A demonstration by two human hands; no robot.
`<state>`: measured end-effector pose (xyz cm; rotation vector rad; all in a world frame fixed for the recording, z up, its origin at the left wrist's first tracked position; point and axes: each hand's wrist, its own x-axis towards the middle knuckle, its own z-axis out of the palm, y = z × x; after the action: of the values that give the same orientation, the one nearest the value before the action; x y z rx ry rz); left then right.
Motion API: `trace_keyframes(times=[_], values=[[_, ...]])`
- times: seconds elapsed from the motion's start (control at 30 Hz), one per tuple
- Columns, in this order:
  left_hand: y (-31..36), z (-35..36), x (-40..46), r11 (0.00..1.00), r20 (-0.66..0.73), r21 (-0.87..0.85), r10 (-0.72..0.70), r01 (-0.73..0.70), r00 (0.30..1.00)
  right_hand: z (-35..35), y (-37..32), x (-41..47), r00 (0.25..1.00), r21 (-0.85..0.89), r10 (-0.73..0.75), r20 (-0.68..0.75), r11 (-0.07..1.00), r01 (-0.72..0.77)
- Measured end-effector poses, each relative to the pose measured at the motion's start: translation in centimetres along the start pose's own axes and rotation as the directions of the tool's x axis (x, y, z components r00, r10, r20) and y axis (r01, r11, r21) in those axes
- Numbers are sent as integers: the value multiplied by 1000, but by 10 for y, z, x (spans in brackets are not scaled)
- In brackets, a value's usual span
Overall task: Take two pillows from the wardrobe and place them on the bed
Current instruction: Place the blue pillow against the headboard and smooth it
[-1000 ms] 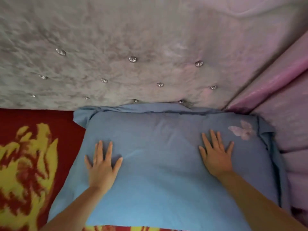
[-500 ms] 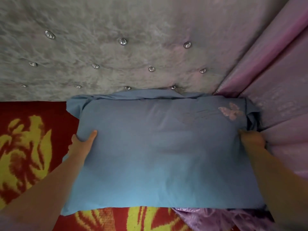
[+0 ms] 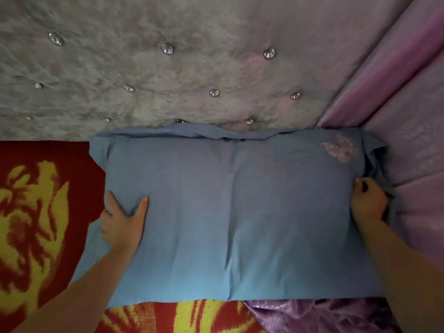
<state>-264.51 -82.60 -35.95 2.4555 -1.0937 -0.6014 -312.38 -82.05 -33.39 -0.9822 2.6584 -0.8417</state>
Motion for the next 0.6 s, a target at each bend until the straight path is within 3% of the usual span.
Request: trace_keyframes(times=[0.1, 0.27, 0.33, 0.47, 0.6], values=[[1, 1, 10, 973, 114, 231, -38, 10, 993, 6, -8, 6, 995, -117, -6, 102, 993, 18], [5, -8, 16, 977, 193, 209, -91, 49, 977, -1, -23, -22, 996, -278, -40, 80, 959, 61], [14, -15, 7, 980, 206, 197, -49, 8, 977, -4, -38, -48, 985, -309, -110, 133, 940, 146], [71, -39, -16, 948, 247, 158, 234, -277, 940, -18, -82, -76, 865, -319, -278, 417, 847, 426], [144, -81, -27, 765, 231, 193, 573, -615, 786, -61, -132, -65, 763, -291, -470, 445, 729, 619]])
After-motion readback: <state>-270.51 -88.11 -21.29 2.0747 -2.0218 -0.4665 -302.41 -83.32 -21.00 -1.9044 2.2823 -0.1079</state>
